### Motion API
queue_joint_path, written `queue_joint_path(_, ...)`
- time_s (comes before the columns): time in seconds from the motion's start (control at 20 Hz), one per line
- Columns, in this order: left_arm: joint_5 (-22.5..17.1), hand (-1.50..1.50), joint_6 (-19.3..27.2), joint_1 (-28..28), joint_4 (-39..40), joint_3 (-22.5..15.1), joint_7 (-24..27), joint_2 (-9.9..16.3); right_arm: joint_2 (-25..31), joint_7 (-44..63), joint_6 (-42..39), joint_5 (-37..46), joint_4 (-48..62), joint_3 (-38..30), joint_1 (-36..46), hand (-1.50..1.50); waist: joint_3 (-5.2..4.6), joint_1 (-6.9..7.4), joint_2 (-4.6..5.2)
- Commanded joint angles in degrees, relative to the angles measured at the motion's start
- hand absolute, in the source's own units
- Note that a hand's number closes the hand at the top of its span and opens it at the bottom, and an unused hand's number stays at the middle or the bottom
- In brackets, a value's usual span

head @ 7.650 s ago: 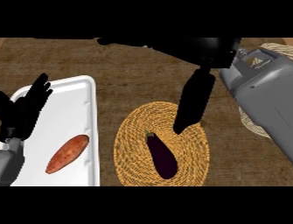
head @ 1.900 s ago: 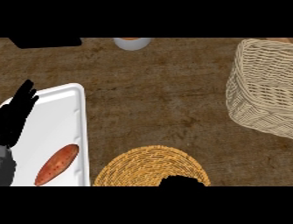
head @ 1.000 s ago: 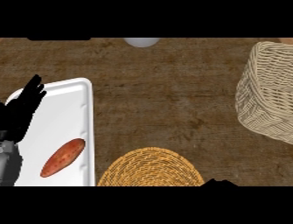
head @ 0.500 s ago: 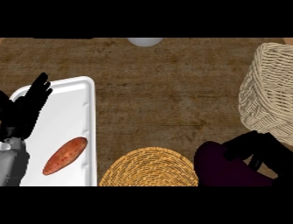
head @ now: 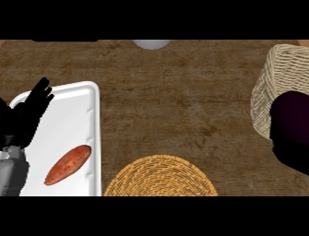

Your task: Pick the eggplant from the placemat and place it in the basket

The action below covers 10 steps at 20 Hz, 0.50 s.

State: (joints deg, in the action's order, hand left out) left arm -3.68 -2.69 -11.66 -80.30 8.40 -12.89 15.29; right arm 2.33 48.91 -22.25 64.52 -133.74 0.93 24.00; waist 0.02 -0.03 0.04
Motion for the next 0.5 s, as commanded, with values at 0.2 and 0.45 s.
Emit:
queue_joint_path(0.2,-0.9,0.0,-2.0,0.7,1.5,2.3,1.2,1.8,9.3,-12.2,-2.6,-23.2,5.3,-24.2,-0.4,1.5,0.01,-0.38,-0.06)
queue_joint_path(0.45,-0.2,0.0,-0.3,1.0,-5.9,0.3,-4.9,0.5,10.7,-23.7,4.8,-26.5,16.1,-28.0,-5.8,1.5,0.02,0.15,-0.07)
